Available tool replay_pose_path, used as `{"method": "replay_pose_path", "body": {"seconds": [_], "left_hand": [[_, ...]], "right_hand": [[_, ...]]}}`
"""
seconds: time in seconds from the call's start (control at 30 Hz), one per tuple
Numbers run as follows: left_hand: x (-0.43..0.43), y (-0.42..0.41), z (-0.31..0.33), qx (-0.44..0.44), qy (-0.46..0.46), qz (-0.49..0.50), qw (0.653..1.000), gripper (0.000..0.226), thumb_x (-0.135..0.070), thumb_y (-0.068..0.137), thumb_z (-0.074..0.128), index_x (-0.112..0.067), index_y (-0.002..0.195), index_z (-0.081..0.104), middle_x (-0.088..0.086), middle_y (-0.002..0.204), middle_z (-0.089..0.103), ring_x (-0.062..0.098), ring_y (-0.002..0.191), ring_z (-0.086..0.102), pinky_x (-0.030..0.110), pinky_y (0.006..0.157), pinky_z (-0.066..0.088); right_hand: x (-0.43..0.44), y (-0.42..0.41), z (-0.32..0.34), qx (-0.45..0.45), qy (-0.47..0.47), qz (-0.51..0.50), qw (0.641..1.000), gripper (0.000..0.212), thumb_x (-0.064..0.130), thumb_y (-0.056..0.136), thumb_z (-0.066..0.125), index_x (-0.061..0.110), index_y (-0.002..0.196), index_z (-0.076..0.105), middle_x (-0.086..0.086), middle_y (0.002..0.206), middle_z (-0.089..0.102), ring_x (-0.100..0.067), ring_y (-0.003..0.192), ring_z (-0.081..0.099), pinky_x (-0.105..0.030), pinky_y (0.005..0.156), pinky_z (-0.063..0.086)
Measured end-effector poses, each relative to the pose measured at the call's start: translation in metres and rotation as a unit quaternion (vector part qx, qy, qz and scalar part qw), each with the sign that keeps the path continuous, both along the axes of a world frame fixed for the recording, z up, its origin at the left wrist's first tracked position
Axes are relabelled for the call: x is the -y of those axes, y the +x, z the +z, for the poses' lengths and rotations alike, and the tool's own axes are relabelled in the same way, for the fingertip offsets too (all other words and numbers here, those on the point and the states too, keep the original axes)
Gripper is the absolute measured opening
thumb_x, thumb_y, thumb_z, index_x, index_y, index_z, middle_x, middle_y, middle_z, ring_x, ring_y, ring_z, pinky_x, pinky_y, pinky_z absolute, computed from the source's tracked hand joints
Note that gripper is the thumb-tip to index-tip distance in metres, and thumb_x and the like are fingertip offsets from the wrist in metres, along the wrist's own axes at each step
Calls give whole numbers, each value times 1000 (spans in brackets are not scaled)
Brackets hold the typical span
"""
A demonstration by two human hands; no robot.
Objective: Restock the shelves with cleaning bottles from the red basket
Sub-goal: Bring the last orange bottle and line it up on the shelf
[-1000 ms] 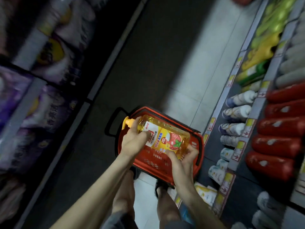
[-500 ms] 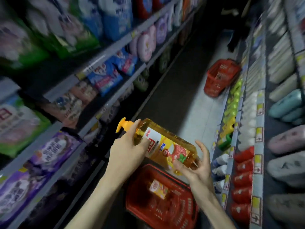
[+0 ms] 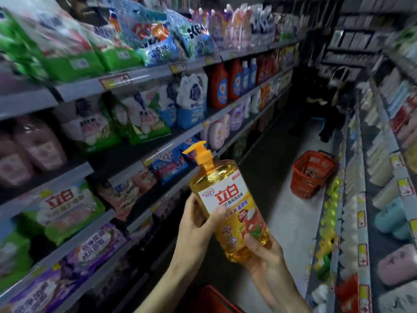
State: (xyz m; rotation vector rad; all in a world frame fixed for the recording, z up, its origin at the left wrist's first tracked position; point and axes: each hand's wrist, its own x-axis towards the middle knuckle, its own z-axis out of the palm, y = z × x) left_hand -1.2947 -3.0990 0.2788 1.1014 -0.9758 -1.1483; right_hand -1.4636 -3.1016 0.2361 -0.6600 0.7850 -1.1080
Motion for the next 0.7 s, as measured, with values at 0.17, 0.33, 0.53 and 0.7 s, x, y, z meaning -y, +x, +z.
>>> {"method": "replay_pose_path", "body": {"seconds": [0.17,0.33,0.53,0.7], "left_hand": [[-4,20,14,-27,-1,5,1000,61,-30,82,84,-19,137,60,6,128,76,27,119,73,49,99,58],[-28,54,21,71,-2,73,995,56,-29,83,82,-18,134,62,3,125,77,25,114,75,44,92,63],[-81,88,24,135,12,146,980,60,-40,79,88,-20,131,64,2,124,76,22,114,75,43,92,64],[-119,114,22,122,17,193,973,65,-45,78,83,-22,135,61,0,127,75,21,117,74,37,93,63]], "right_hand": [[11,13,8,-19,-47,102,993,73,15,75,85,19,143,58,-18,134,69,-37,124,69,-45,95,61],[34,29,14,-165,-142,215,952,74,34,79,88,22,144,56,-7,133,71,-28,130,65,-51,112,50],[34,86,50,-212,-284,355,865,65,30,88,80,26,147,53,3,140,67,-17,135,61,-39,108,53],[11,137,52,-211,-318,374,845,55,24,89,76,21,141,58,5,133,71,-14,129,65,-35,106,56]]}}
